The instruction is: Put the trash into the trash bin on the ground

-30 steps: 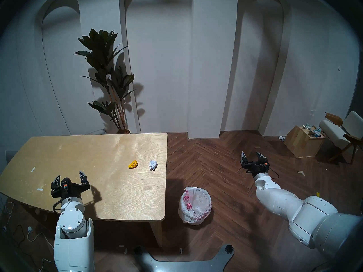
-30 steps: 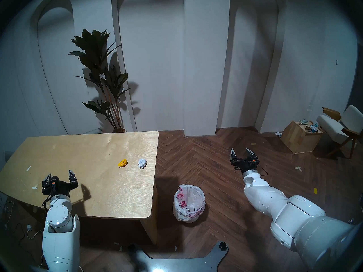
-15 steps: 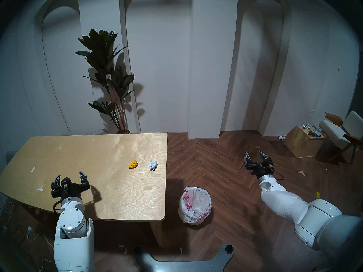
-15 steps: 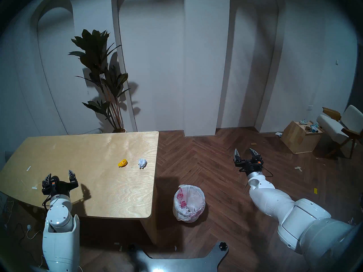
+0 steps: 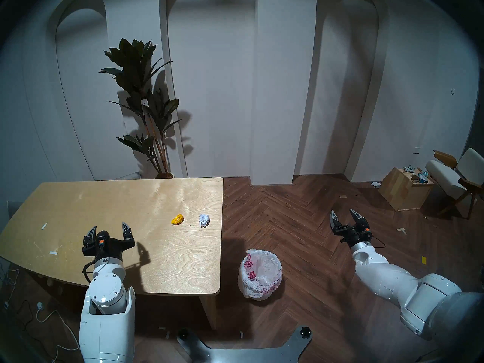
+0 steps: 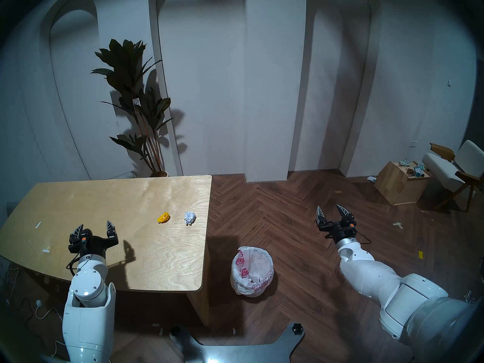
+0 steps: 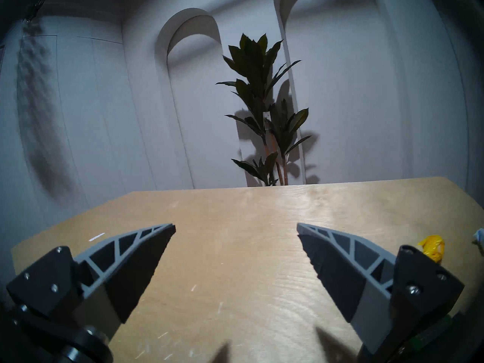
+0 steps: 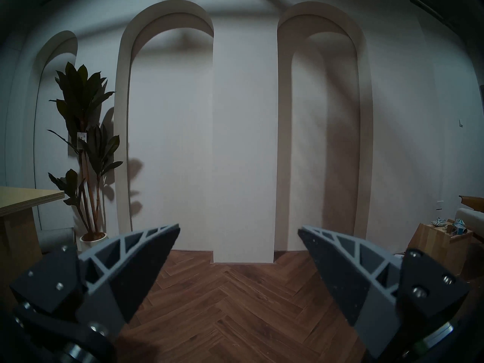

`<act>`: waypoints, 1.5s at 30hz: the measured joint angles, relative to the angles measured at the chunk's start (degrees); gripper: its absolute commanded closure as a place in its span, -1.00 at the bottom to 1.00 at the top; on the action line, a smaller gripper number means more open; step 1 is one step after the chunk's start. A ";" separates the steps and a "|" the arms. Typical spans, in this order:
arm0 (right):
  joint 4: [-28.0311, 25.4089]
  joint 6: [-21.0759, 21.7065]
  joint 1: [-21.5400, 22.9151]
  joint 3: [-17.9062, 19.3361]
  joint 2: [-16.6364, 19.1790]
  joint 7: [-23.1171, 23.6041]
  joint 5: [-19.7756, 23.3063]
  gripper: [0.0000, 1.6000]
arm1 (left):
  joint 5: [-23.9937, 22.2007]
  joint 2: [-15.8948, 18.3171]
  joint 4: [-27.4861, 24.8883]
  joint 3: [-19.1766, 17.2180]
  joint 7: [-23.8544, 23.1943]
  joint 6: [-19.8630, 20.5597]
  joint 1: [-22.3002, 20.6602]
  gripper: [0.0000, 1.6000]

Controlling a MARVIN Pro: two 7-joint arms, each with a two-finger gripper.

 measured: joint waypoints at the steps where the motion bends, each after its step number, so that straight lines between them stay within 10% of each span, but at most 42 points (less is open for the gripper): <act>1: -0.39 -0.09 -0.32 0.02 0.14 0.31 0.10 -1.00 | 0.06 -0.08 -0.14 0.64 -0.26 0.00 -0.08 -1.00; 45: -24.21 -4.72 -14.14 2.40 8.85 9.39 5.98 -1.00 | 2.52 1.98 -1.06 10.36 -8.11 8.29 -4.14 -1.00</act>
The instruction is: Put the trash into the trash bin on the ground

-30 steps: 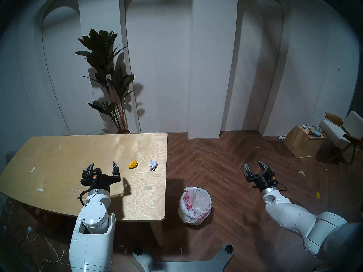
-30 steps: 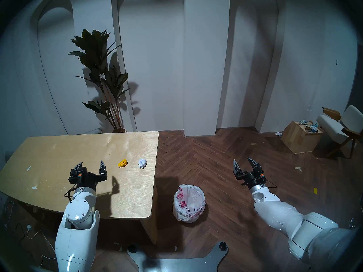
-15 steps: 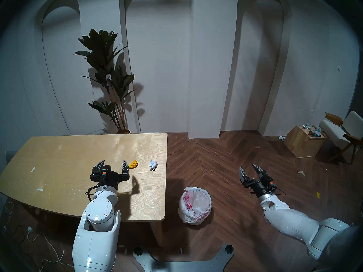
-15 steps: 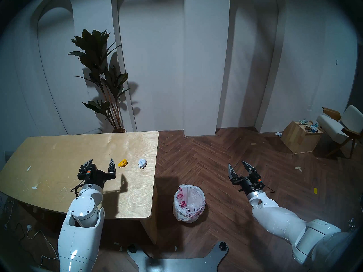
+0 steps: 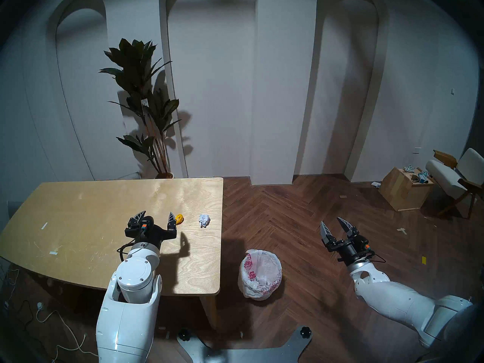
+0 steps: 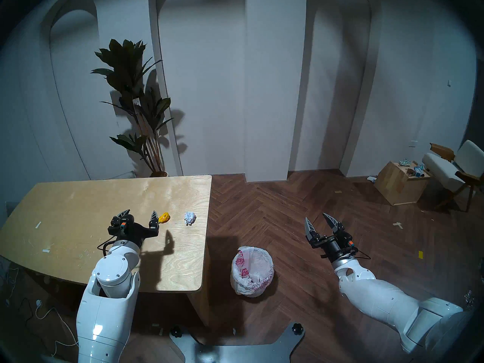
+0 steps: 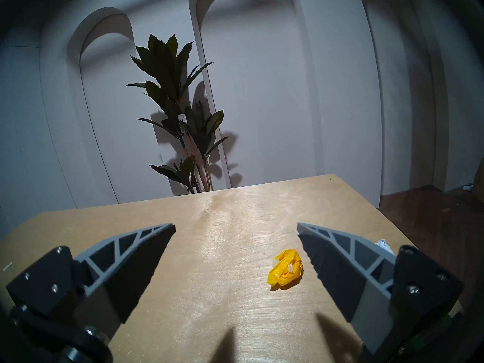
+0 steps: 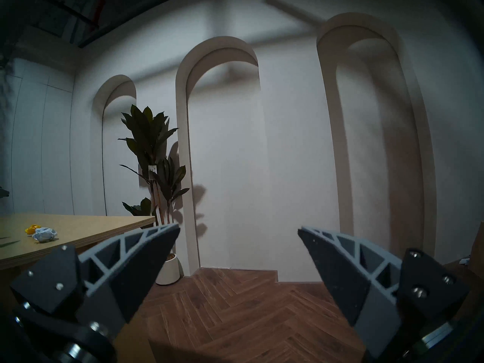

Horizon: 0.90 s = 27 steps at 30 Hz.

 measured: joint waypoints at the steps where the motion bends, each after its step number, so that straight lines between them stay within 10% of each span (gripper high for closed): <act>1: -0.83 -0.13 -0.39 0.11 0.37 0.13 0.22 -1.00 | 0.05 0.10 0.00 0.05 -0.15 0.34 -0.12 -1.00; 27: -19.56 -1.29 -11.16 4.78 11.80 -1.57 7.42 -1.00 | 0.93 2.15 -0.26 0.30 -3.52 7.98 -2.40 -1.00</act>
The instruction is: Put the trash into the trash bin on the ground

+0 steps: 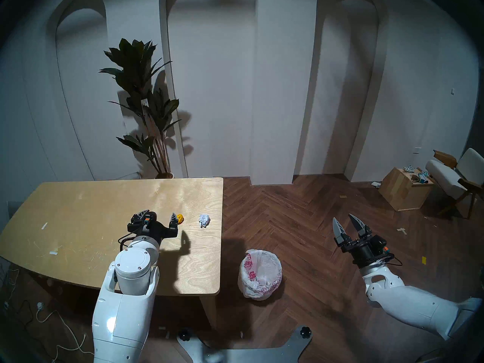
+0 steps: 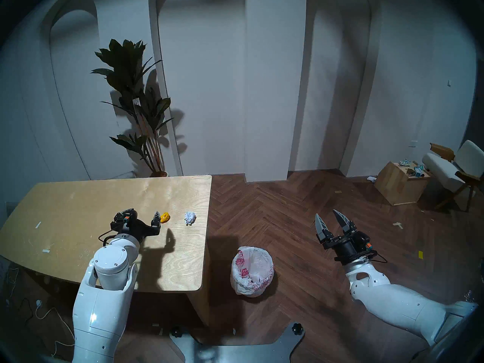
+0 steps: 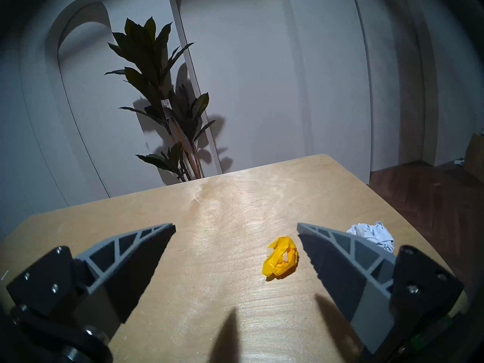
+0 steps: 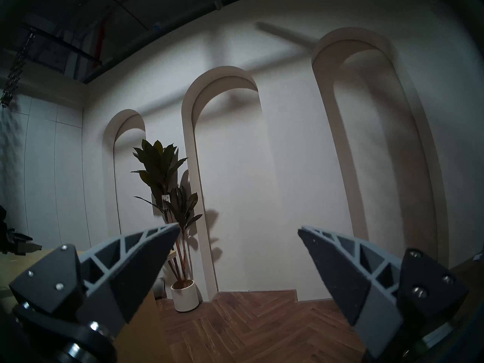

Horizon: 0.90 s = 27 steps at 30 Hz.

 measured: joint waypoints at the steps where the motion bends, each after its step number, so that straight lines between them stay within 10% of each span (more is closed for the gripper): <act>1: -0.86 -0.01 -0.67 0.34 0.66 -0.46 0.56 -1.00 | 0.02 0.08 -0.02 0.00 -0.17 0.39 -0.11 -1.00; 27: -21.87 -0.04 -15.31 7.52 15.69 -16.06 12.44 -1.00 | -0.01 1.80 -2.88 -0.19 -4.60 12.78 -1.96 -1.00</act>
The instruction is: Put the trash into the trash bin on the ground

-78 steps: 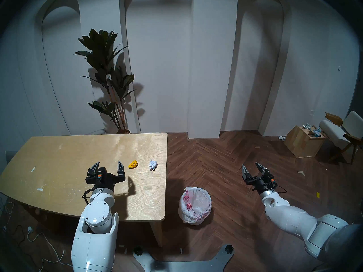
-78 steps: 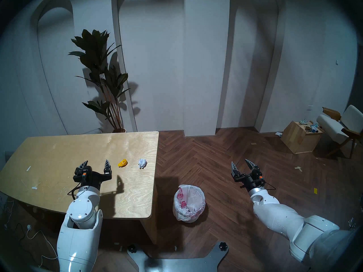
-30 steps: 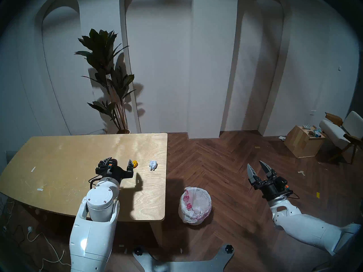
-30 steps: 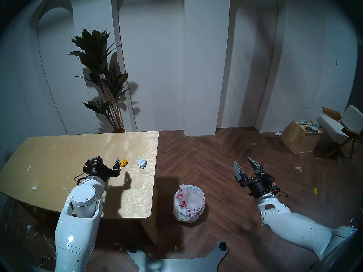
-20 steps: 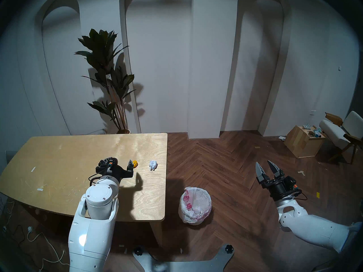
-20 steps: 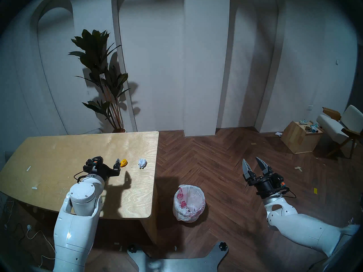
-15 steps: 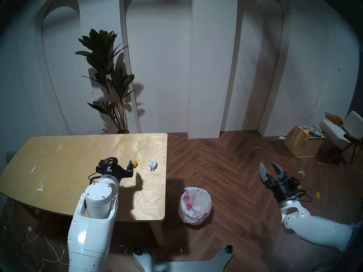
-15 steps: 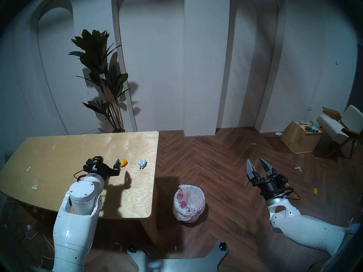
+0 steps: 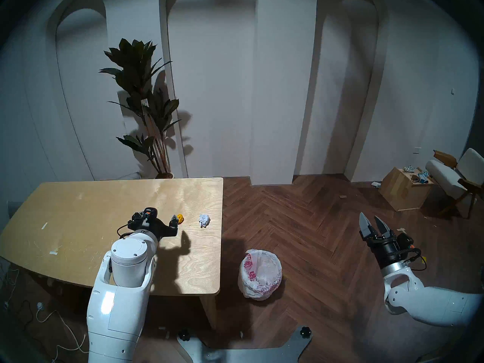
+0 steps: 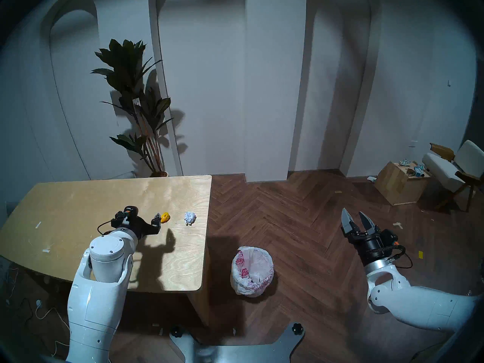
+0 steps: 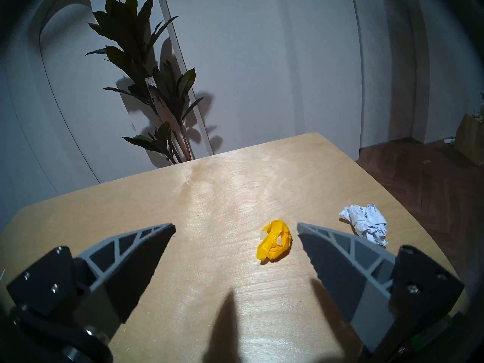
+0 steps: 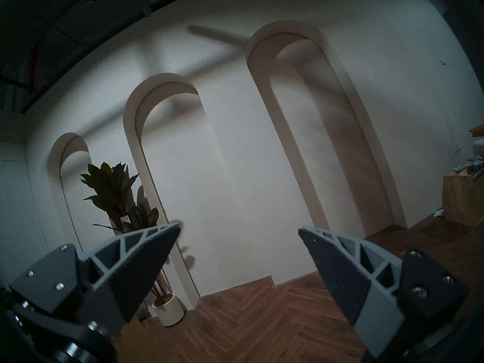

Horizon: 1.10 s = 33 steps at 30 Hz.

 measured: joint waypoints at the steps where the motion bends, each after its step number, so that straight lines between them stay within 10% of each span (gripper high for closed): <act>1: -0.79 0.00 -0.43 0.26 0.55 -0.98 0.18 -1.00 | -0.03 0.06 -0.16 -0.02 -0.17 0.60 -0.05 -1.00; 16: -7.38 -0.01 -4.30 0.26 5.74 -16.28 -4.21 -1.00 | -0.33 0.71 -1.65 -0.19 -1.89 6.48 -0.91 -1.00; 33: -8.88 1.00 -2.85 -0.72 5.04 -21.65 -10.82 -1.00 | 0.24 0.64 0.36 2.50 -2.34 7.92 -2.85 -1.00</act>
